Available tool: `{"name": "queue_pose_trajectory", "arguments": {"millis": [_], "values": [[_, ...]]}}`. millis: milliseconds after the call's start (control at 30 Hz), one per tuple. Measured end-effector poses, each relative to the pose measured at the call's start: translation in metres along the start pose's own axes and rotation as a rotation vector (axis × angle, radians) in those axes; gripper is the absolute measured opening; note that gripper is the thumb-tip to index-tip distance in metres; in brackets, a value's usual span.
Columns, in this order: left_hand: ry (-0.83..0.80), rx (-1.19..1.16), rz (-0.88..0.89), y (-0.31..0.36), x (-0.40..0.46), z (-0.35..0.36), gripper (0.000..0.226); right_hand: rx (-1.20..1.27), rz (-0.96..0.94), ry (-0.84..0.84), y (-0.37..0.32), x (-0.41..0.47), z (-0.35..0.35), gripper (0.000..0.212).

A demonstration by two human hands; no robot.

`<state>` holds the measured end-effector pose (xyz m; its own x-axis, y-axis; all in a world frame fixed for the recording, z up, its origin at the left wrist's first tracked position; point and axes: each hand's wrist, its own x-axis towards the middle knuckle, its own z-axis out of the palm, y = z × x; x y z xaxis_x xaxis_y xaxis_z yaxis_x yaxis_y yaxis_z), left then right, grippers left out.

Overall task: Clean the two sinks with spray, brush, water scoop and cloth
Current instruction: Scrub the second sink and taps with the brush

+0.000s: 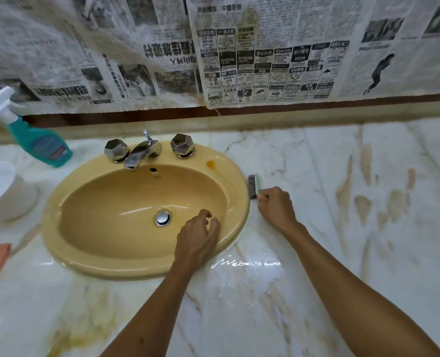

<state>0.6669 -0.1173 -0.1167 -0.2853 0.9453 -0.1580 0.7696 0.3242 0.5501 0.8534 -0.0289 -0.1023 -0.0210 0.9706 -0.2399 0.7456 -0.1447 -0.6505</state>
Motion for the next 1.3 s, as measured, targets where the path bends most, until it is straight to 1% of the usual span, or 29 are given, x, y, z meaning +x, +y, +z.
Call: {"name": "queue_pose_trajectory", "arguments": {"millis": [33, 100, 200, 267, 300, 333, 400, 467, 533, 667, 733, 800, 900, 967, 1033, 1133, 1233, 1300], "values": [[0.001, 0.005, 0.002, 0.000, 0.000, 0.000, 0.029, 0.000, -0.007, 0.004, -0.004, 0.008, 0.000, 0.025], [0.000, 0.008, 0.008, -0.001, 0.001, 0.000, 0.029, -0.075, -0.047, 0.009, -0.007, 0.002, 0.001, 0.023], [0.029, -0.001, 0.005, -0.002, 0.004, 0.001, 0.024, -0.296, -0.140, -0.022, 0.006, -0.044, -0.003, 0.007], [0.043, 0.008, 0.012, -0.003, 0.005, 0.002, 0.020, -0.436, -0.187, -0.121, 0.012, -0.076, -0.005, 0.021], [0.045, 0.017, 0.014, -0.003, 0.005, 0.002, 0.019, -0.474, -0.204, -0.161, 0.010, -0.086, -0.004, 0.023], [0.046, 0.024, 0.014, -0.003, 0.005, 0.002, 0.018, -0.493, -0.209, -0.181, 0.004, -0.089, -0.005, 0.020], [0.046, 0.026, 0.014, -0.003, 0.005, 0.003, 0.016, -0.485, -0.199, -0.164, -0.014, -0.080, -0.009, 0.007], [0.040, 0.031, 0.013, -0.003, 0.005, 0.003, 0.016, -0.472, -0.179, -0.127, -0.035, -0.058, -0.014, 0.008], [0.041, 0.026, 0.014, -0.003, 0.005, 0.002, 0.016, -0.477, -0.181, -0.121, -0.053, -0.040, -0.016, 0.015], [0.067, -0.033, 0.019, -0.004, 0.003, 0.002, 0.013, -0.568, -0.190, -0.171, -0.071, -0.051, -0.001, 0.022], [0.087, -0.090, 0.005, -0.007, 0.001, 0.001, 0.013, -0.520, -0.155, -0.152, -0.073, -0.054, 0.004, 0.020], [0.090, -0.171, -0.042, -0.008, 0.004, -0.001, 0.014, -0.400, -0.079, -0.102, -0.079, -0.038, 0.007, 0.015], [0.025, -0.263, -0.101, -0.010, 0.009, -0.002, 0.017, -0.265, -0.007, -0.047, -0.088, -0.015, 0.007, 0.010], [-0.022, -0.313, -0.112, -0.011, 0.014, -0.004, 0.019, -0.280, -0.002, -0.051, -0.087, -0.022, 0.008, 0.012], [-0.065, -0.338, -0.117, -0.012, 0.022, -0.006, 0.019, -0.360, 0.005, -0.054, -0.076, -0.044, 0.014, 0.011], [-0.082, -0.338, -0.107, -0.014, 0.036, -0.009, 0.018, -0.428, 0.019, -0.046, -0.072, -0.067, 0.025, 0.016], [-0.086, -0.317, -0.045, -0.015, 0.055, -0.021, 0.015, -0.382, 0.036, 0.003, -0.093, -0.029, 0.025, 0.016], [-0.061, -0.269, 0.006, -0.016, 0.071, -0.031, 0.010, -0.330, 0.044, 0.024, -0.107, 0.000, 0.021, 0.010]]}}
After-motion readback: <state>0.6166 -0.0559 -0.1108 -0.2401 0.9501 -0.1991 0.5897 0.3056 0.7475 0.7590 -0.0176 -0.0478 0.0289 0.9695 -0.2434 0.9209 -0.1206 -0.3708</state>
